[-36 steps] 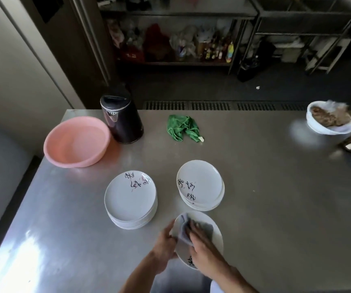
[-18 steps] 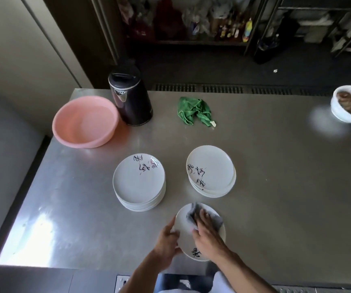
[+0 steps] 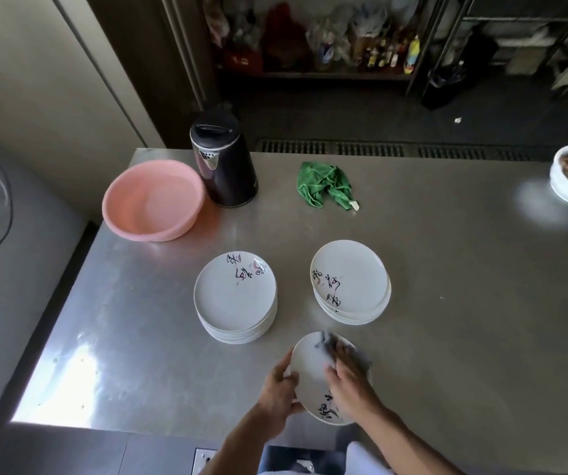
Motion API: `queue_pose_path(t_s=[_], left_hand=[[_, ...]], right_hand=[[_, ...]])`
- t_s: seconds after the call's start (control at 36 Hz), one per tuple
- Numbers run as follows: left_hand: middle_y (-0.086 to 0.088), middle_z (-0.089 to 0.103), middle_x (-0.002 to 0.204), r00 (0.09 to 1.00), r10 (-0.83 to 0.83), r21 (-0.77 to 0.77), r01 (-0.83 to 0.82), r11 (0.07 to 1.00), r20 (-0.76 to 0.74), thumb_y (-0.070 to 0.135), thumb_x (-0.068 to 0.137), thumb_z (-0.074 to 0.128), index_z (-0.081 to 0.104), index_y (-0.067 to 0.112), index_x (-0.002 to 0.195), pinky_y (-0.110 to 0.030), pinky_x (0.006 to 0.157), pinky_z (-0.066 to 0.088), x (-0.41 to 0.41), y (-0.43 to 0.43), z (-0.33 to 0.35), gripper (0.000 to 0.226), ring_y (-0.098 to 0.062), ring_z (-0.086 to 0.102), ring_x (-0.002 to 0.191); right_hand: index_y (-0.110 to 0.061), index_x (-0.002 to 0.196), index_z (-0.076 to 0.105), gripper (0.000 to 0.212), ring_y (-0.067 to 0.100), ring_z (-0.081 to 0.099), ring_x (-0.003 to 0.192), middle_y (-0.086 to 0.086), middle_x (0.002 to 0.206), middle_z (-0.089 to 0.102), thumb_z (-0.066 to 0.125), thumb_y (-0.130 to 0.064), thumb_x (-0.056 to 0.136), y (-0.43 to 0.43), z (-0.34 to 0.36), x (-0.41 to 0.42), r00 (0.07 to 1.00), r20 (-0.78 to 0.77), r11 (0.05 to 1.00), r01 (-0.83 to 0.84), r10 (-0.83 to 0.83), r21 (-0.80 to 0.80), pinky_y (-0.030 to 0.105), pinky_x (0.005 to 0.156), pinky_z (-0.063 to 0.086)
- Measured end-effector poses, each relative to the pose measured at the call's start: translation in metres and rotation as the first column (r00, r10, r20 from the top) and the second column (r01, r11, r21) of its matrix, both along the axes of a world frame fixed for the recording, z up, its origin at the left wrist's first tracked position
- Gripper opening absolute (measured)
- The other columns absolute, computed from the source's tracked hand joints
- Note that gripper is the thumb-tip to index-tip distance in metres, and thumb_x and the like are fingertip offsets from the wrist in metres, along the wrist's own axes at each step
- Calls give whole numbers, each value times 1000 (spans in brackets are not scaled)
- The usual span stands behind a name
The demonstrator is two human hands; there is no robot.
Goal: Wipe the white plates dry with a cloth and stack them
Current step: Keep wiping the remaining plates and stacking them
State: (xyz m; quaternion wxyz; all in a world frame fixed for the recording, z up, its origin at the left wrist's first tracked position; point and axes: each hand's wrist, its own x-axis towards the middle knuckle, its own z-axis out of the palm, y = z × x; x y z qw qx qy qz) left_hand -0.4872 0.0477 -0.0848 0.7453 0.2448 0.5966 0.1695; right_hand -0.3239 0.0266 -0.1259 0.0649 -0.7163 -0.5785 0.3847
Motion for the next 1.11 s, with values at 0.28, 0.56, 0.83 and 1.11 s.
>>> queue_pose_path(t_s=[0.28, 0.56, 0.83, 1.11], left_hand=[[-9, 73, 122, 999, 18, -1, -18, 1000, -43, -3, 104, 30, 57, 32, 139, -47, 77, 62, -5, -6, -6, 56, -32, 70, 112], [-14, 64, 119, 974, 202, -13, -205, 979, -102, -13, 92, 26, 50, 28, 133, -43, 62, 60, 0, -12, -16, 63, -33, 65, 103], [-17, 57, 93, 954, 244, 72, -235, 969, -176, 6, 90, 53, 44, 9, 100, -38, 65, 53, 12, -19, -12, 14, -24, 57, 81], [-3, 76, 84, 976, 208, -35, -210, 977, -68, -8, 98, 47, 65, 13, 108, -33, 53, 59, 7, -22, -12, 30, -18, 72, 70]], right_hand=[[-12, 159, 8, 56, 19, -5, 154, 10, 167, -2, 28, -23, 108, 5, -23, -6, 990, -31, 991, -136, 136, -12, 24, 120, -13], [-12, 159, 15, 56, 20, 1, 155, 6, 166, 1, 28, -26, 106, -6, -24, -9, 984, 132, 989, -129, 118, 78, 23, 119, -12], [-22, 160, 12, 60, -2, 1, 148, -9, 166, 5, 36, -38, 107, -6, -10, -26, 968, -231, 994, 93, -102, -50, 13, 114, 2], [-15, 157, 24, 60, 27, 19, 152, 17, 163, 20, 31, -29, 100, 5, -20, -15, 975, 198, 992, -113, 99, 61, 36, 124, 1]])
